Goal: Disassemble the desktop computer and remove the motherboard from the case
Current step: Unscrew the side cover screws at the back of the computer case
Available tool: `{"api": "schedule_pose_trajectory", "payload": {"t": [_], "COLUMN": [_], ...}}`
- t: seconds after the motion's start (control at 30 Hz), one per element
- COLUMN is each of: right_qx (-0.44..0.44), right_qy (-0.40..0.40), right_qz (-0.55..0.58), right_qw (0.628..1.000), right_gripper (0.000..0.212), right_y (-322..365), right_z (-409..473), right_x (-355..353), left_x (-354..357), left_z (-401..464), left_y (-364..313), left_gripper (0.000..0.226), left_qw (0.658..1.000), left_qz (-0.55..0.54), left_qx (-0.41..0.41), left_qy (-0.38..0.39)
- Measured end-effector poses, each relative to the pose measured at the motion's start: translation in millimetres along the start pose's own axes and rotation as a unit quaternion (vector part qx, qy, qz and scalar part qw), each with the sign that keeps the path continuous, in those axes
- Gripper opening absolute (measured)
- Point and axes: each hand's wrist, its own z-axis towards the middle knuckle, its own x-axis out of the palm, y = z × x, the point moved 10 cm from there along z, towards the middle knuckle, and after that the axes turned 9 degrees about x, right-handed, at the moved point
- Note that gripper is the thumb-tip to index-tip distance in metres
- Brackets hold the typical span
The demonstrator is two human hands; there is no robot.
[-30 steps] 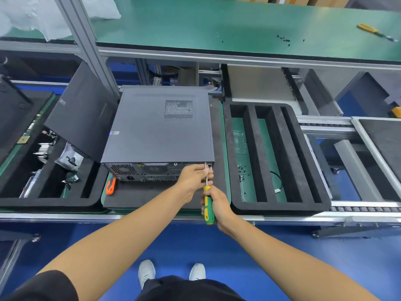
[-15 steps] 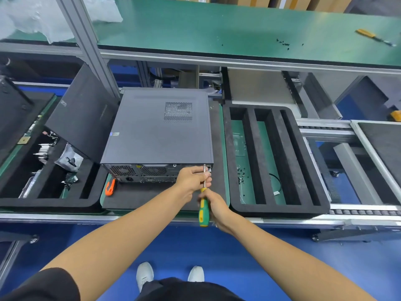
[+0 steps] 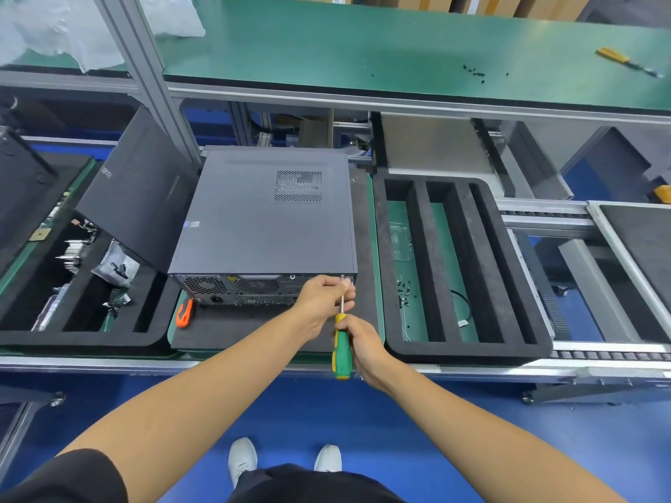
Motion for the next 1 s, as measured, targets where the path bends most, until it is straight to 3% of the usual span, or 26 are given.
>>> {"api": "schedule_pose_trajectory", "payload": {"t": [0.13,0.27,0.4,0.5,0.6,0.73,0.9,1.0], "right_qx": [-0.036,-0.033,0.002,0.009,0.004,0.014,0.011,-0.005], "right_qy": [-0.014,-0.007,0.024,0.048,0.082,0.097,0.055,0.017], "right_qz": [-0.024,-0.045,-0.029,0.042,0.109,0.115,0.071,0.021], "right_qw": [0.999,0.998,0.999,0.998,0.991,0.988,0.996,1.0], "right_gripper": [0.012,0.015,0.015,0.013,0.017,0.028,0.013,0.017], "right_y": [11.5,13.1,9.8,9.1,9.3,5.1,3.3,8.9], "right_z": [-2.1,-2.1,-1.8,0.9,2.3,0.8,4.1,1.6], "right_x": [2.8,4.2,7.0,7.7,9.2,7.2,-3.3,-5.3], "left_x": [-4.2,-7.4,-8.6,-6.1,-4.3,-0.3,1.4,-1.0], "left_z": [-0.5,-0.9,-1.6,-1.0,-0.7,-1.4,-1.4,0.8], "left_y": [-1.3,0.6,2.8,6.0,8.8,8.2,6.5,0.0], "left_gripper": [0.03,0.035,0.031,0.025,0.014,0.016,0.01,0.026], "left_qw": [0.998,0.998,1.0,1.0,0.999,0.999,1.0,0.998], "left_qz": [0.06,0.048,0.013,-0.008,-0.022,-0.028,-0.017,0.053], "left_qx": [0.023,0.021,0.012,-0.005,-0.023,-0.029,-0.018,0.013], "left_qy": [-0.006,-0.016,-0.022,-0.018,-0.014,-0.002,0.017,0.028]}}
